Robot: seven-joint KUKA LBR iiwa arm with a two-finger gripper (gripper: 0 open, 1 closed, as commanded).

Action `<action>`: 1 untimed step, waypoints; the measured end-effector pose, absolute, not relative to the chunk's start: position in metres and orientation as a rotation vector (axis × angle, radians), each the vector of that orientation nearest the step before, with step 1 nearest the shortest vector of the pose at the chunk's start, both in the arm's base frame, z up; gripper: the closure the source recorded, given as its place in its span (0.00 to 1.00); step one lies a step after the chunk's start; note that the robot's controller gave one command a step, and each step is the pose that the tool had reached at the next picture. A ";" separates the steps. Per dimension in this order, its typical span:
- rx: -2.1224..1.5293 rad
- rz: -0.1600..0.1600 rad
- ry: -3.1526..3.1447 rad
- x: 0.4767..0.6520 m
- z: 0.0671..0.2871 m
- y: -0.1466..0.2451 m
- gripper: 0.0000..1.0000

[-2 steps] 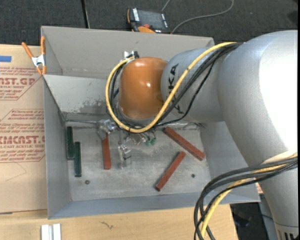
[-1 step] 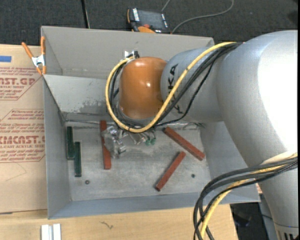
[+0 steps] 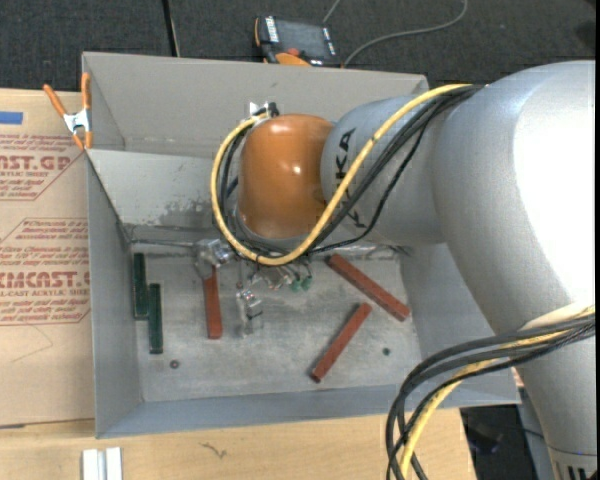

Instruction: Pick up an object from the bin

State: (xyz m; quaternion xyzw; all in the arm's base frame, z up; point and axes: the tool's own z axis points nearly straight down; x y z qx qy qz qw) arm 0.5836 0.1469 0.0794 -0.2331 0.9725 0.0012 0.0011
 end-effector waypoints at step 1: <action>-0.732 0.004 3.051 0.584 0.080 0.147 1.00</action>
Offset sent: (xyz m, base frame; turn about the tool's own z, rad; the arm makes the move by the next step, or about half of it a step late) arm 0.0000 0.0000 0.0000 0.0000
